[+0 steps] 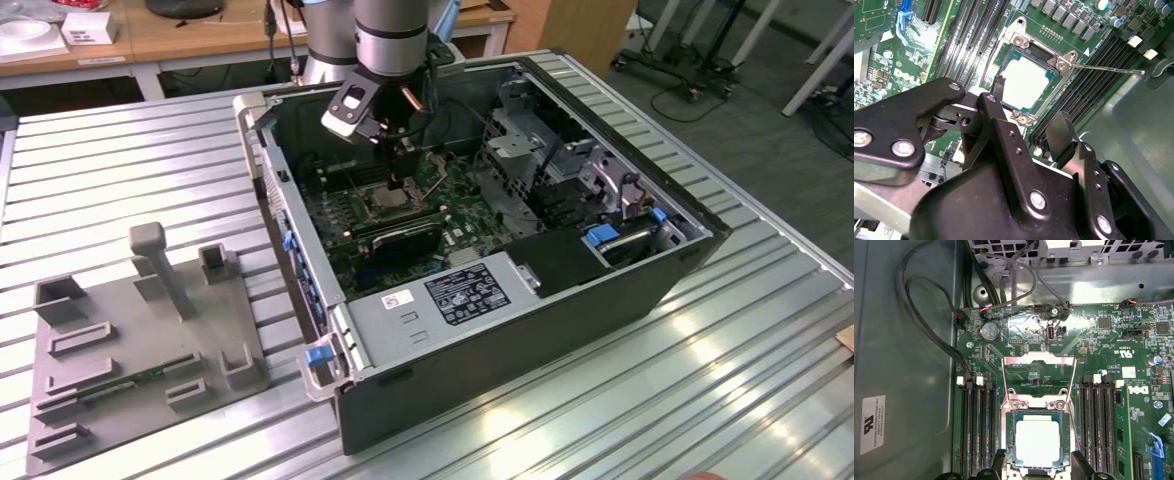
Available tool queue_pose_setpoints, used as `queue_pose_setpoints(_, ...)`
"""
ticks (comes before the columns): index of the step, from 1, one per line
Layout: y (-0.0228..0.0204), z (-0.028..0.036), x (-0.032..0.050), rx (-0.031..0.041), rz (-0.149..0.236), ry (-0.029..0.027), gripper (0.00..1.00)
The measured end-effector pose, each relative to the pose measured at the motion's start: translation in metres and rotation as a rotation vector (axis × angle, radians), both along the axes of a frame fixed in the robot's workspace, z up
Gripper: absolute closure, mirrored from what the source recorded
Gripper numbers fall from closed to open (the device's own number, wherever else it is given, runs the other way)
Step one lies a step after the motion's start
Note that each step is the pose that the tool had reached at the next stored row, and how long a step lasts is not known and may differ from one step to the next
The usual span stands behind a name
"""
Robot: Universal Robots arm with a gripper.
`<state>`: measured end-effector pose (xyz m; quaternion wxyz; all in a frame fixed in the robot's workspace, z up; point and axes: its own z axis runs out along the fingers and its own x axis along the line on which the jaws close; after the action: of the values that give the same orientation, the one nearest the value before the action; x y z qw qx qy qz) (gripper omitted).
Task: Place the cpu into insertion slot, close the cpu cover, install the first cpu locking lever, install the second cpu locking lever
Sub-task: 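Place the cpu into insertion slot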
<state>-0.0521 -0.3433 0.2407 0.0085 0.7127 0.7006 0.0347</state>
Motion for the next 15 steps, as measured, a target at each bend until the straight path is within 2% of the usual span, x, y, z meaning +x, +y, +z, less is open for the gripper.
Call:
queue_pose_setpoints(9, 0.0000, -0.0004, 0.0000, 0.0002, 0.000, -0.0002, 0.40)
queue_pose_setpoints(11, 0.0000, -0.0004, 0.0000, 0.0002, 0.000, -0.0001, 0.53)
queue_pose_setpoints(12, 0.0000, -0.0005, 0.0000, 0.0002, 0.000, -0.0001, 0.53)
queue_pose_setpoints(15, 0.0000, -0.0006, 0.0000, 0.0002, 0.000, -0.0001, 0.71)
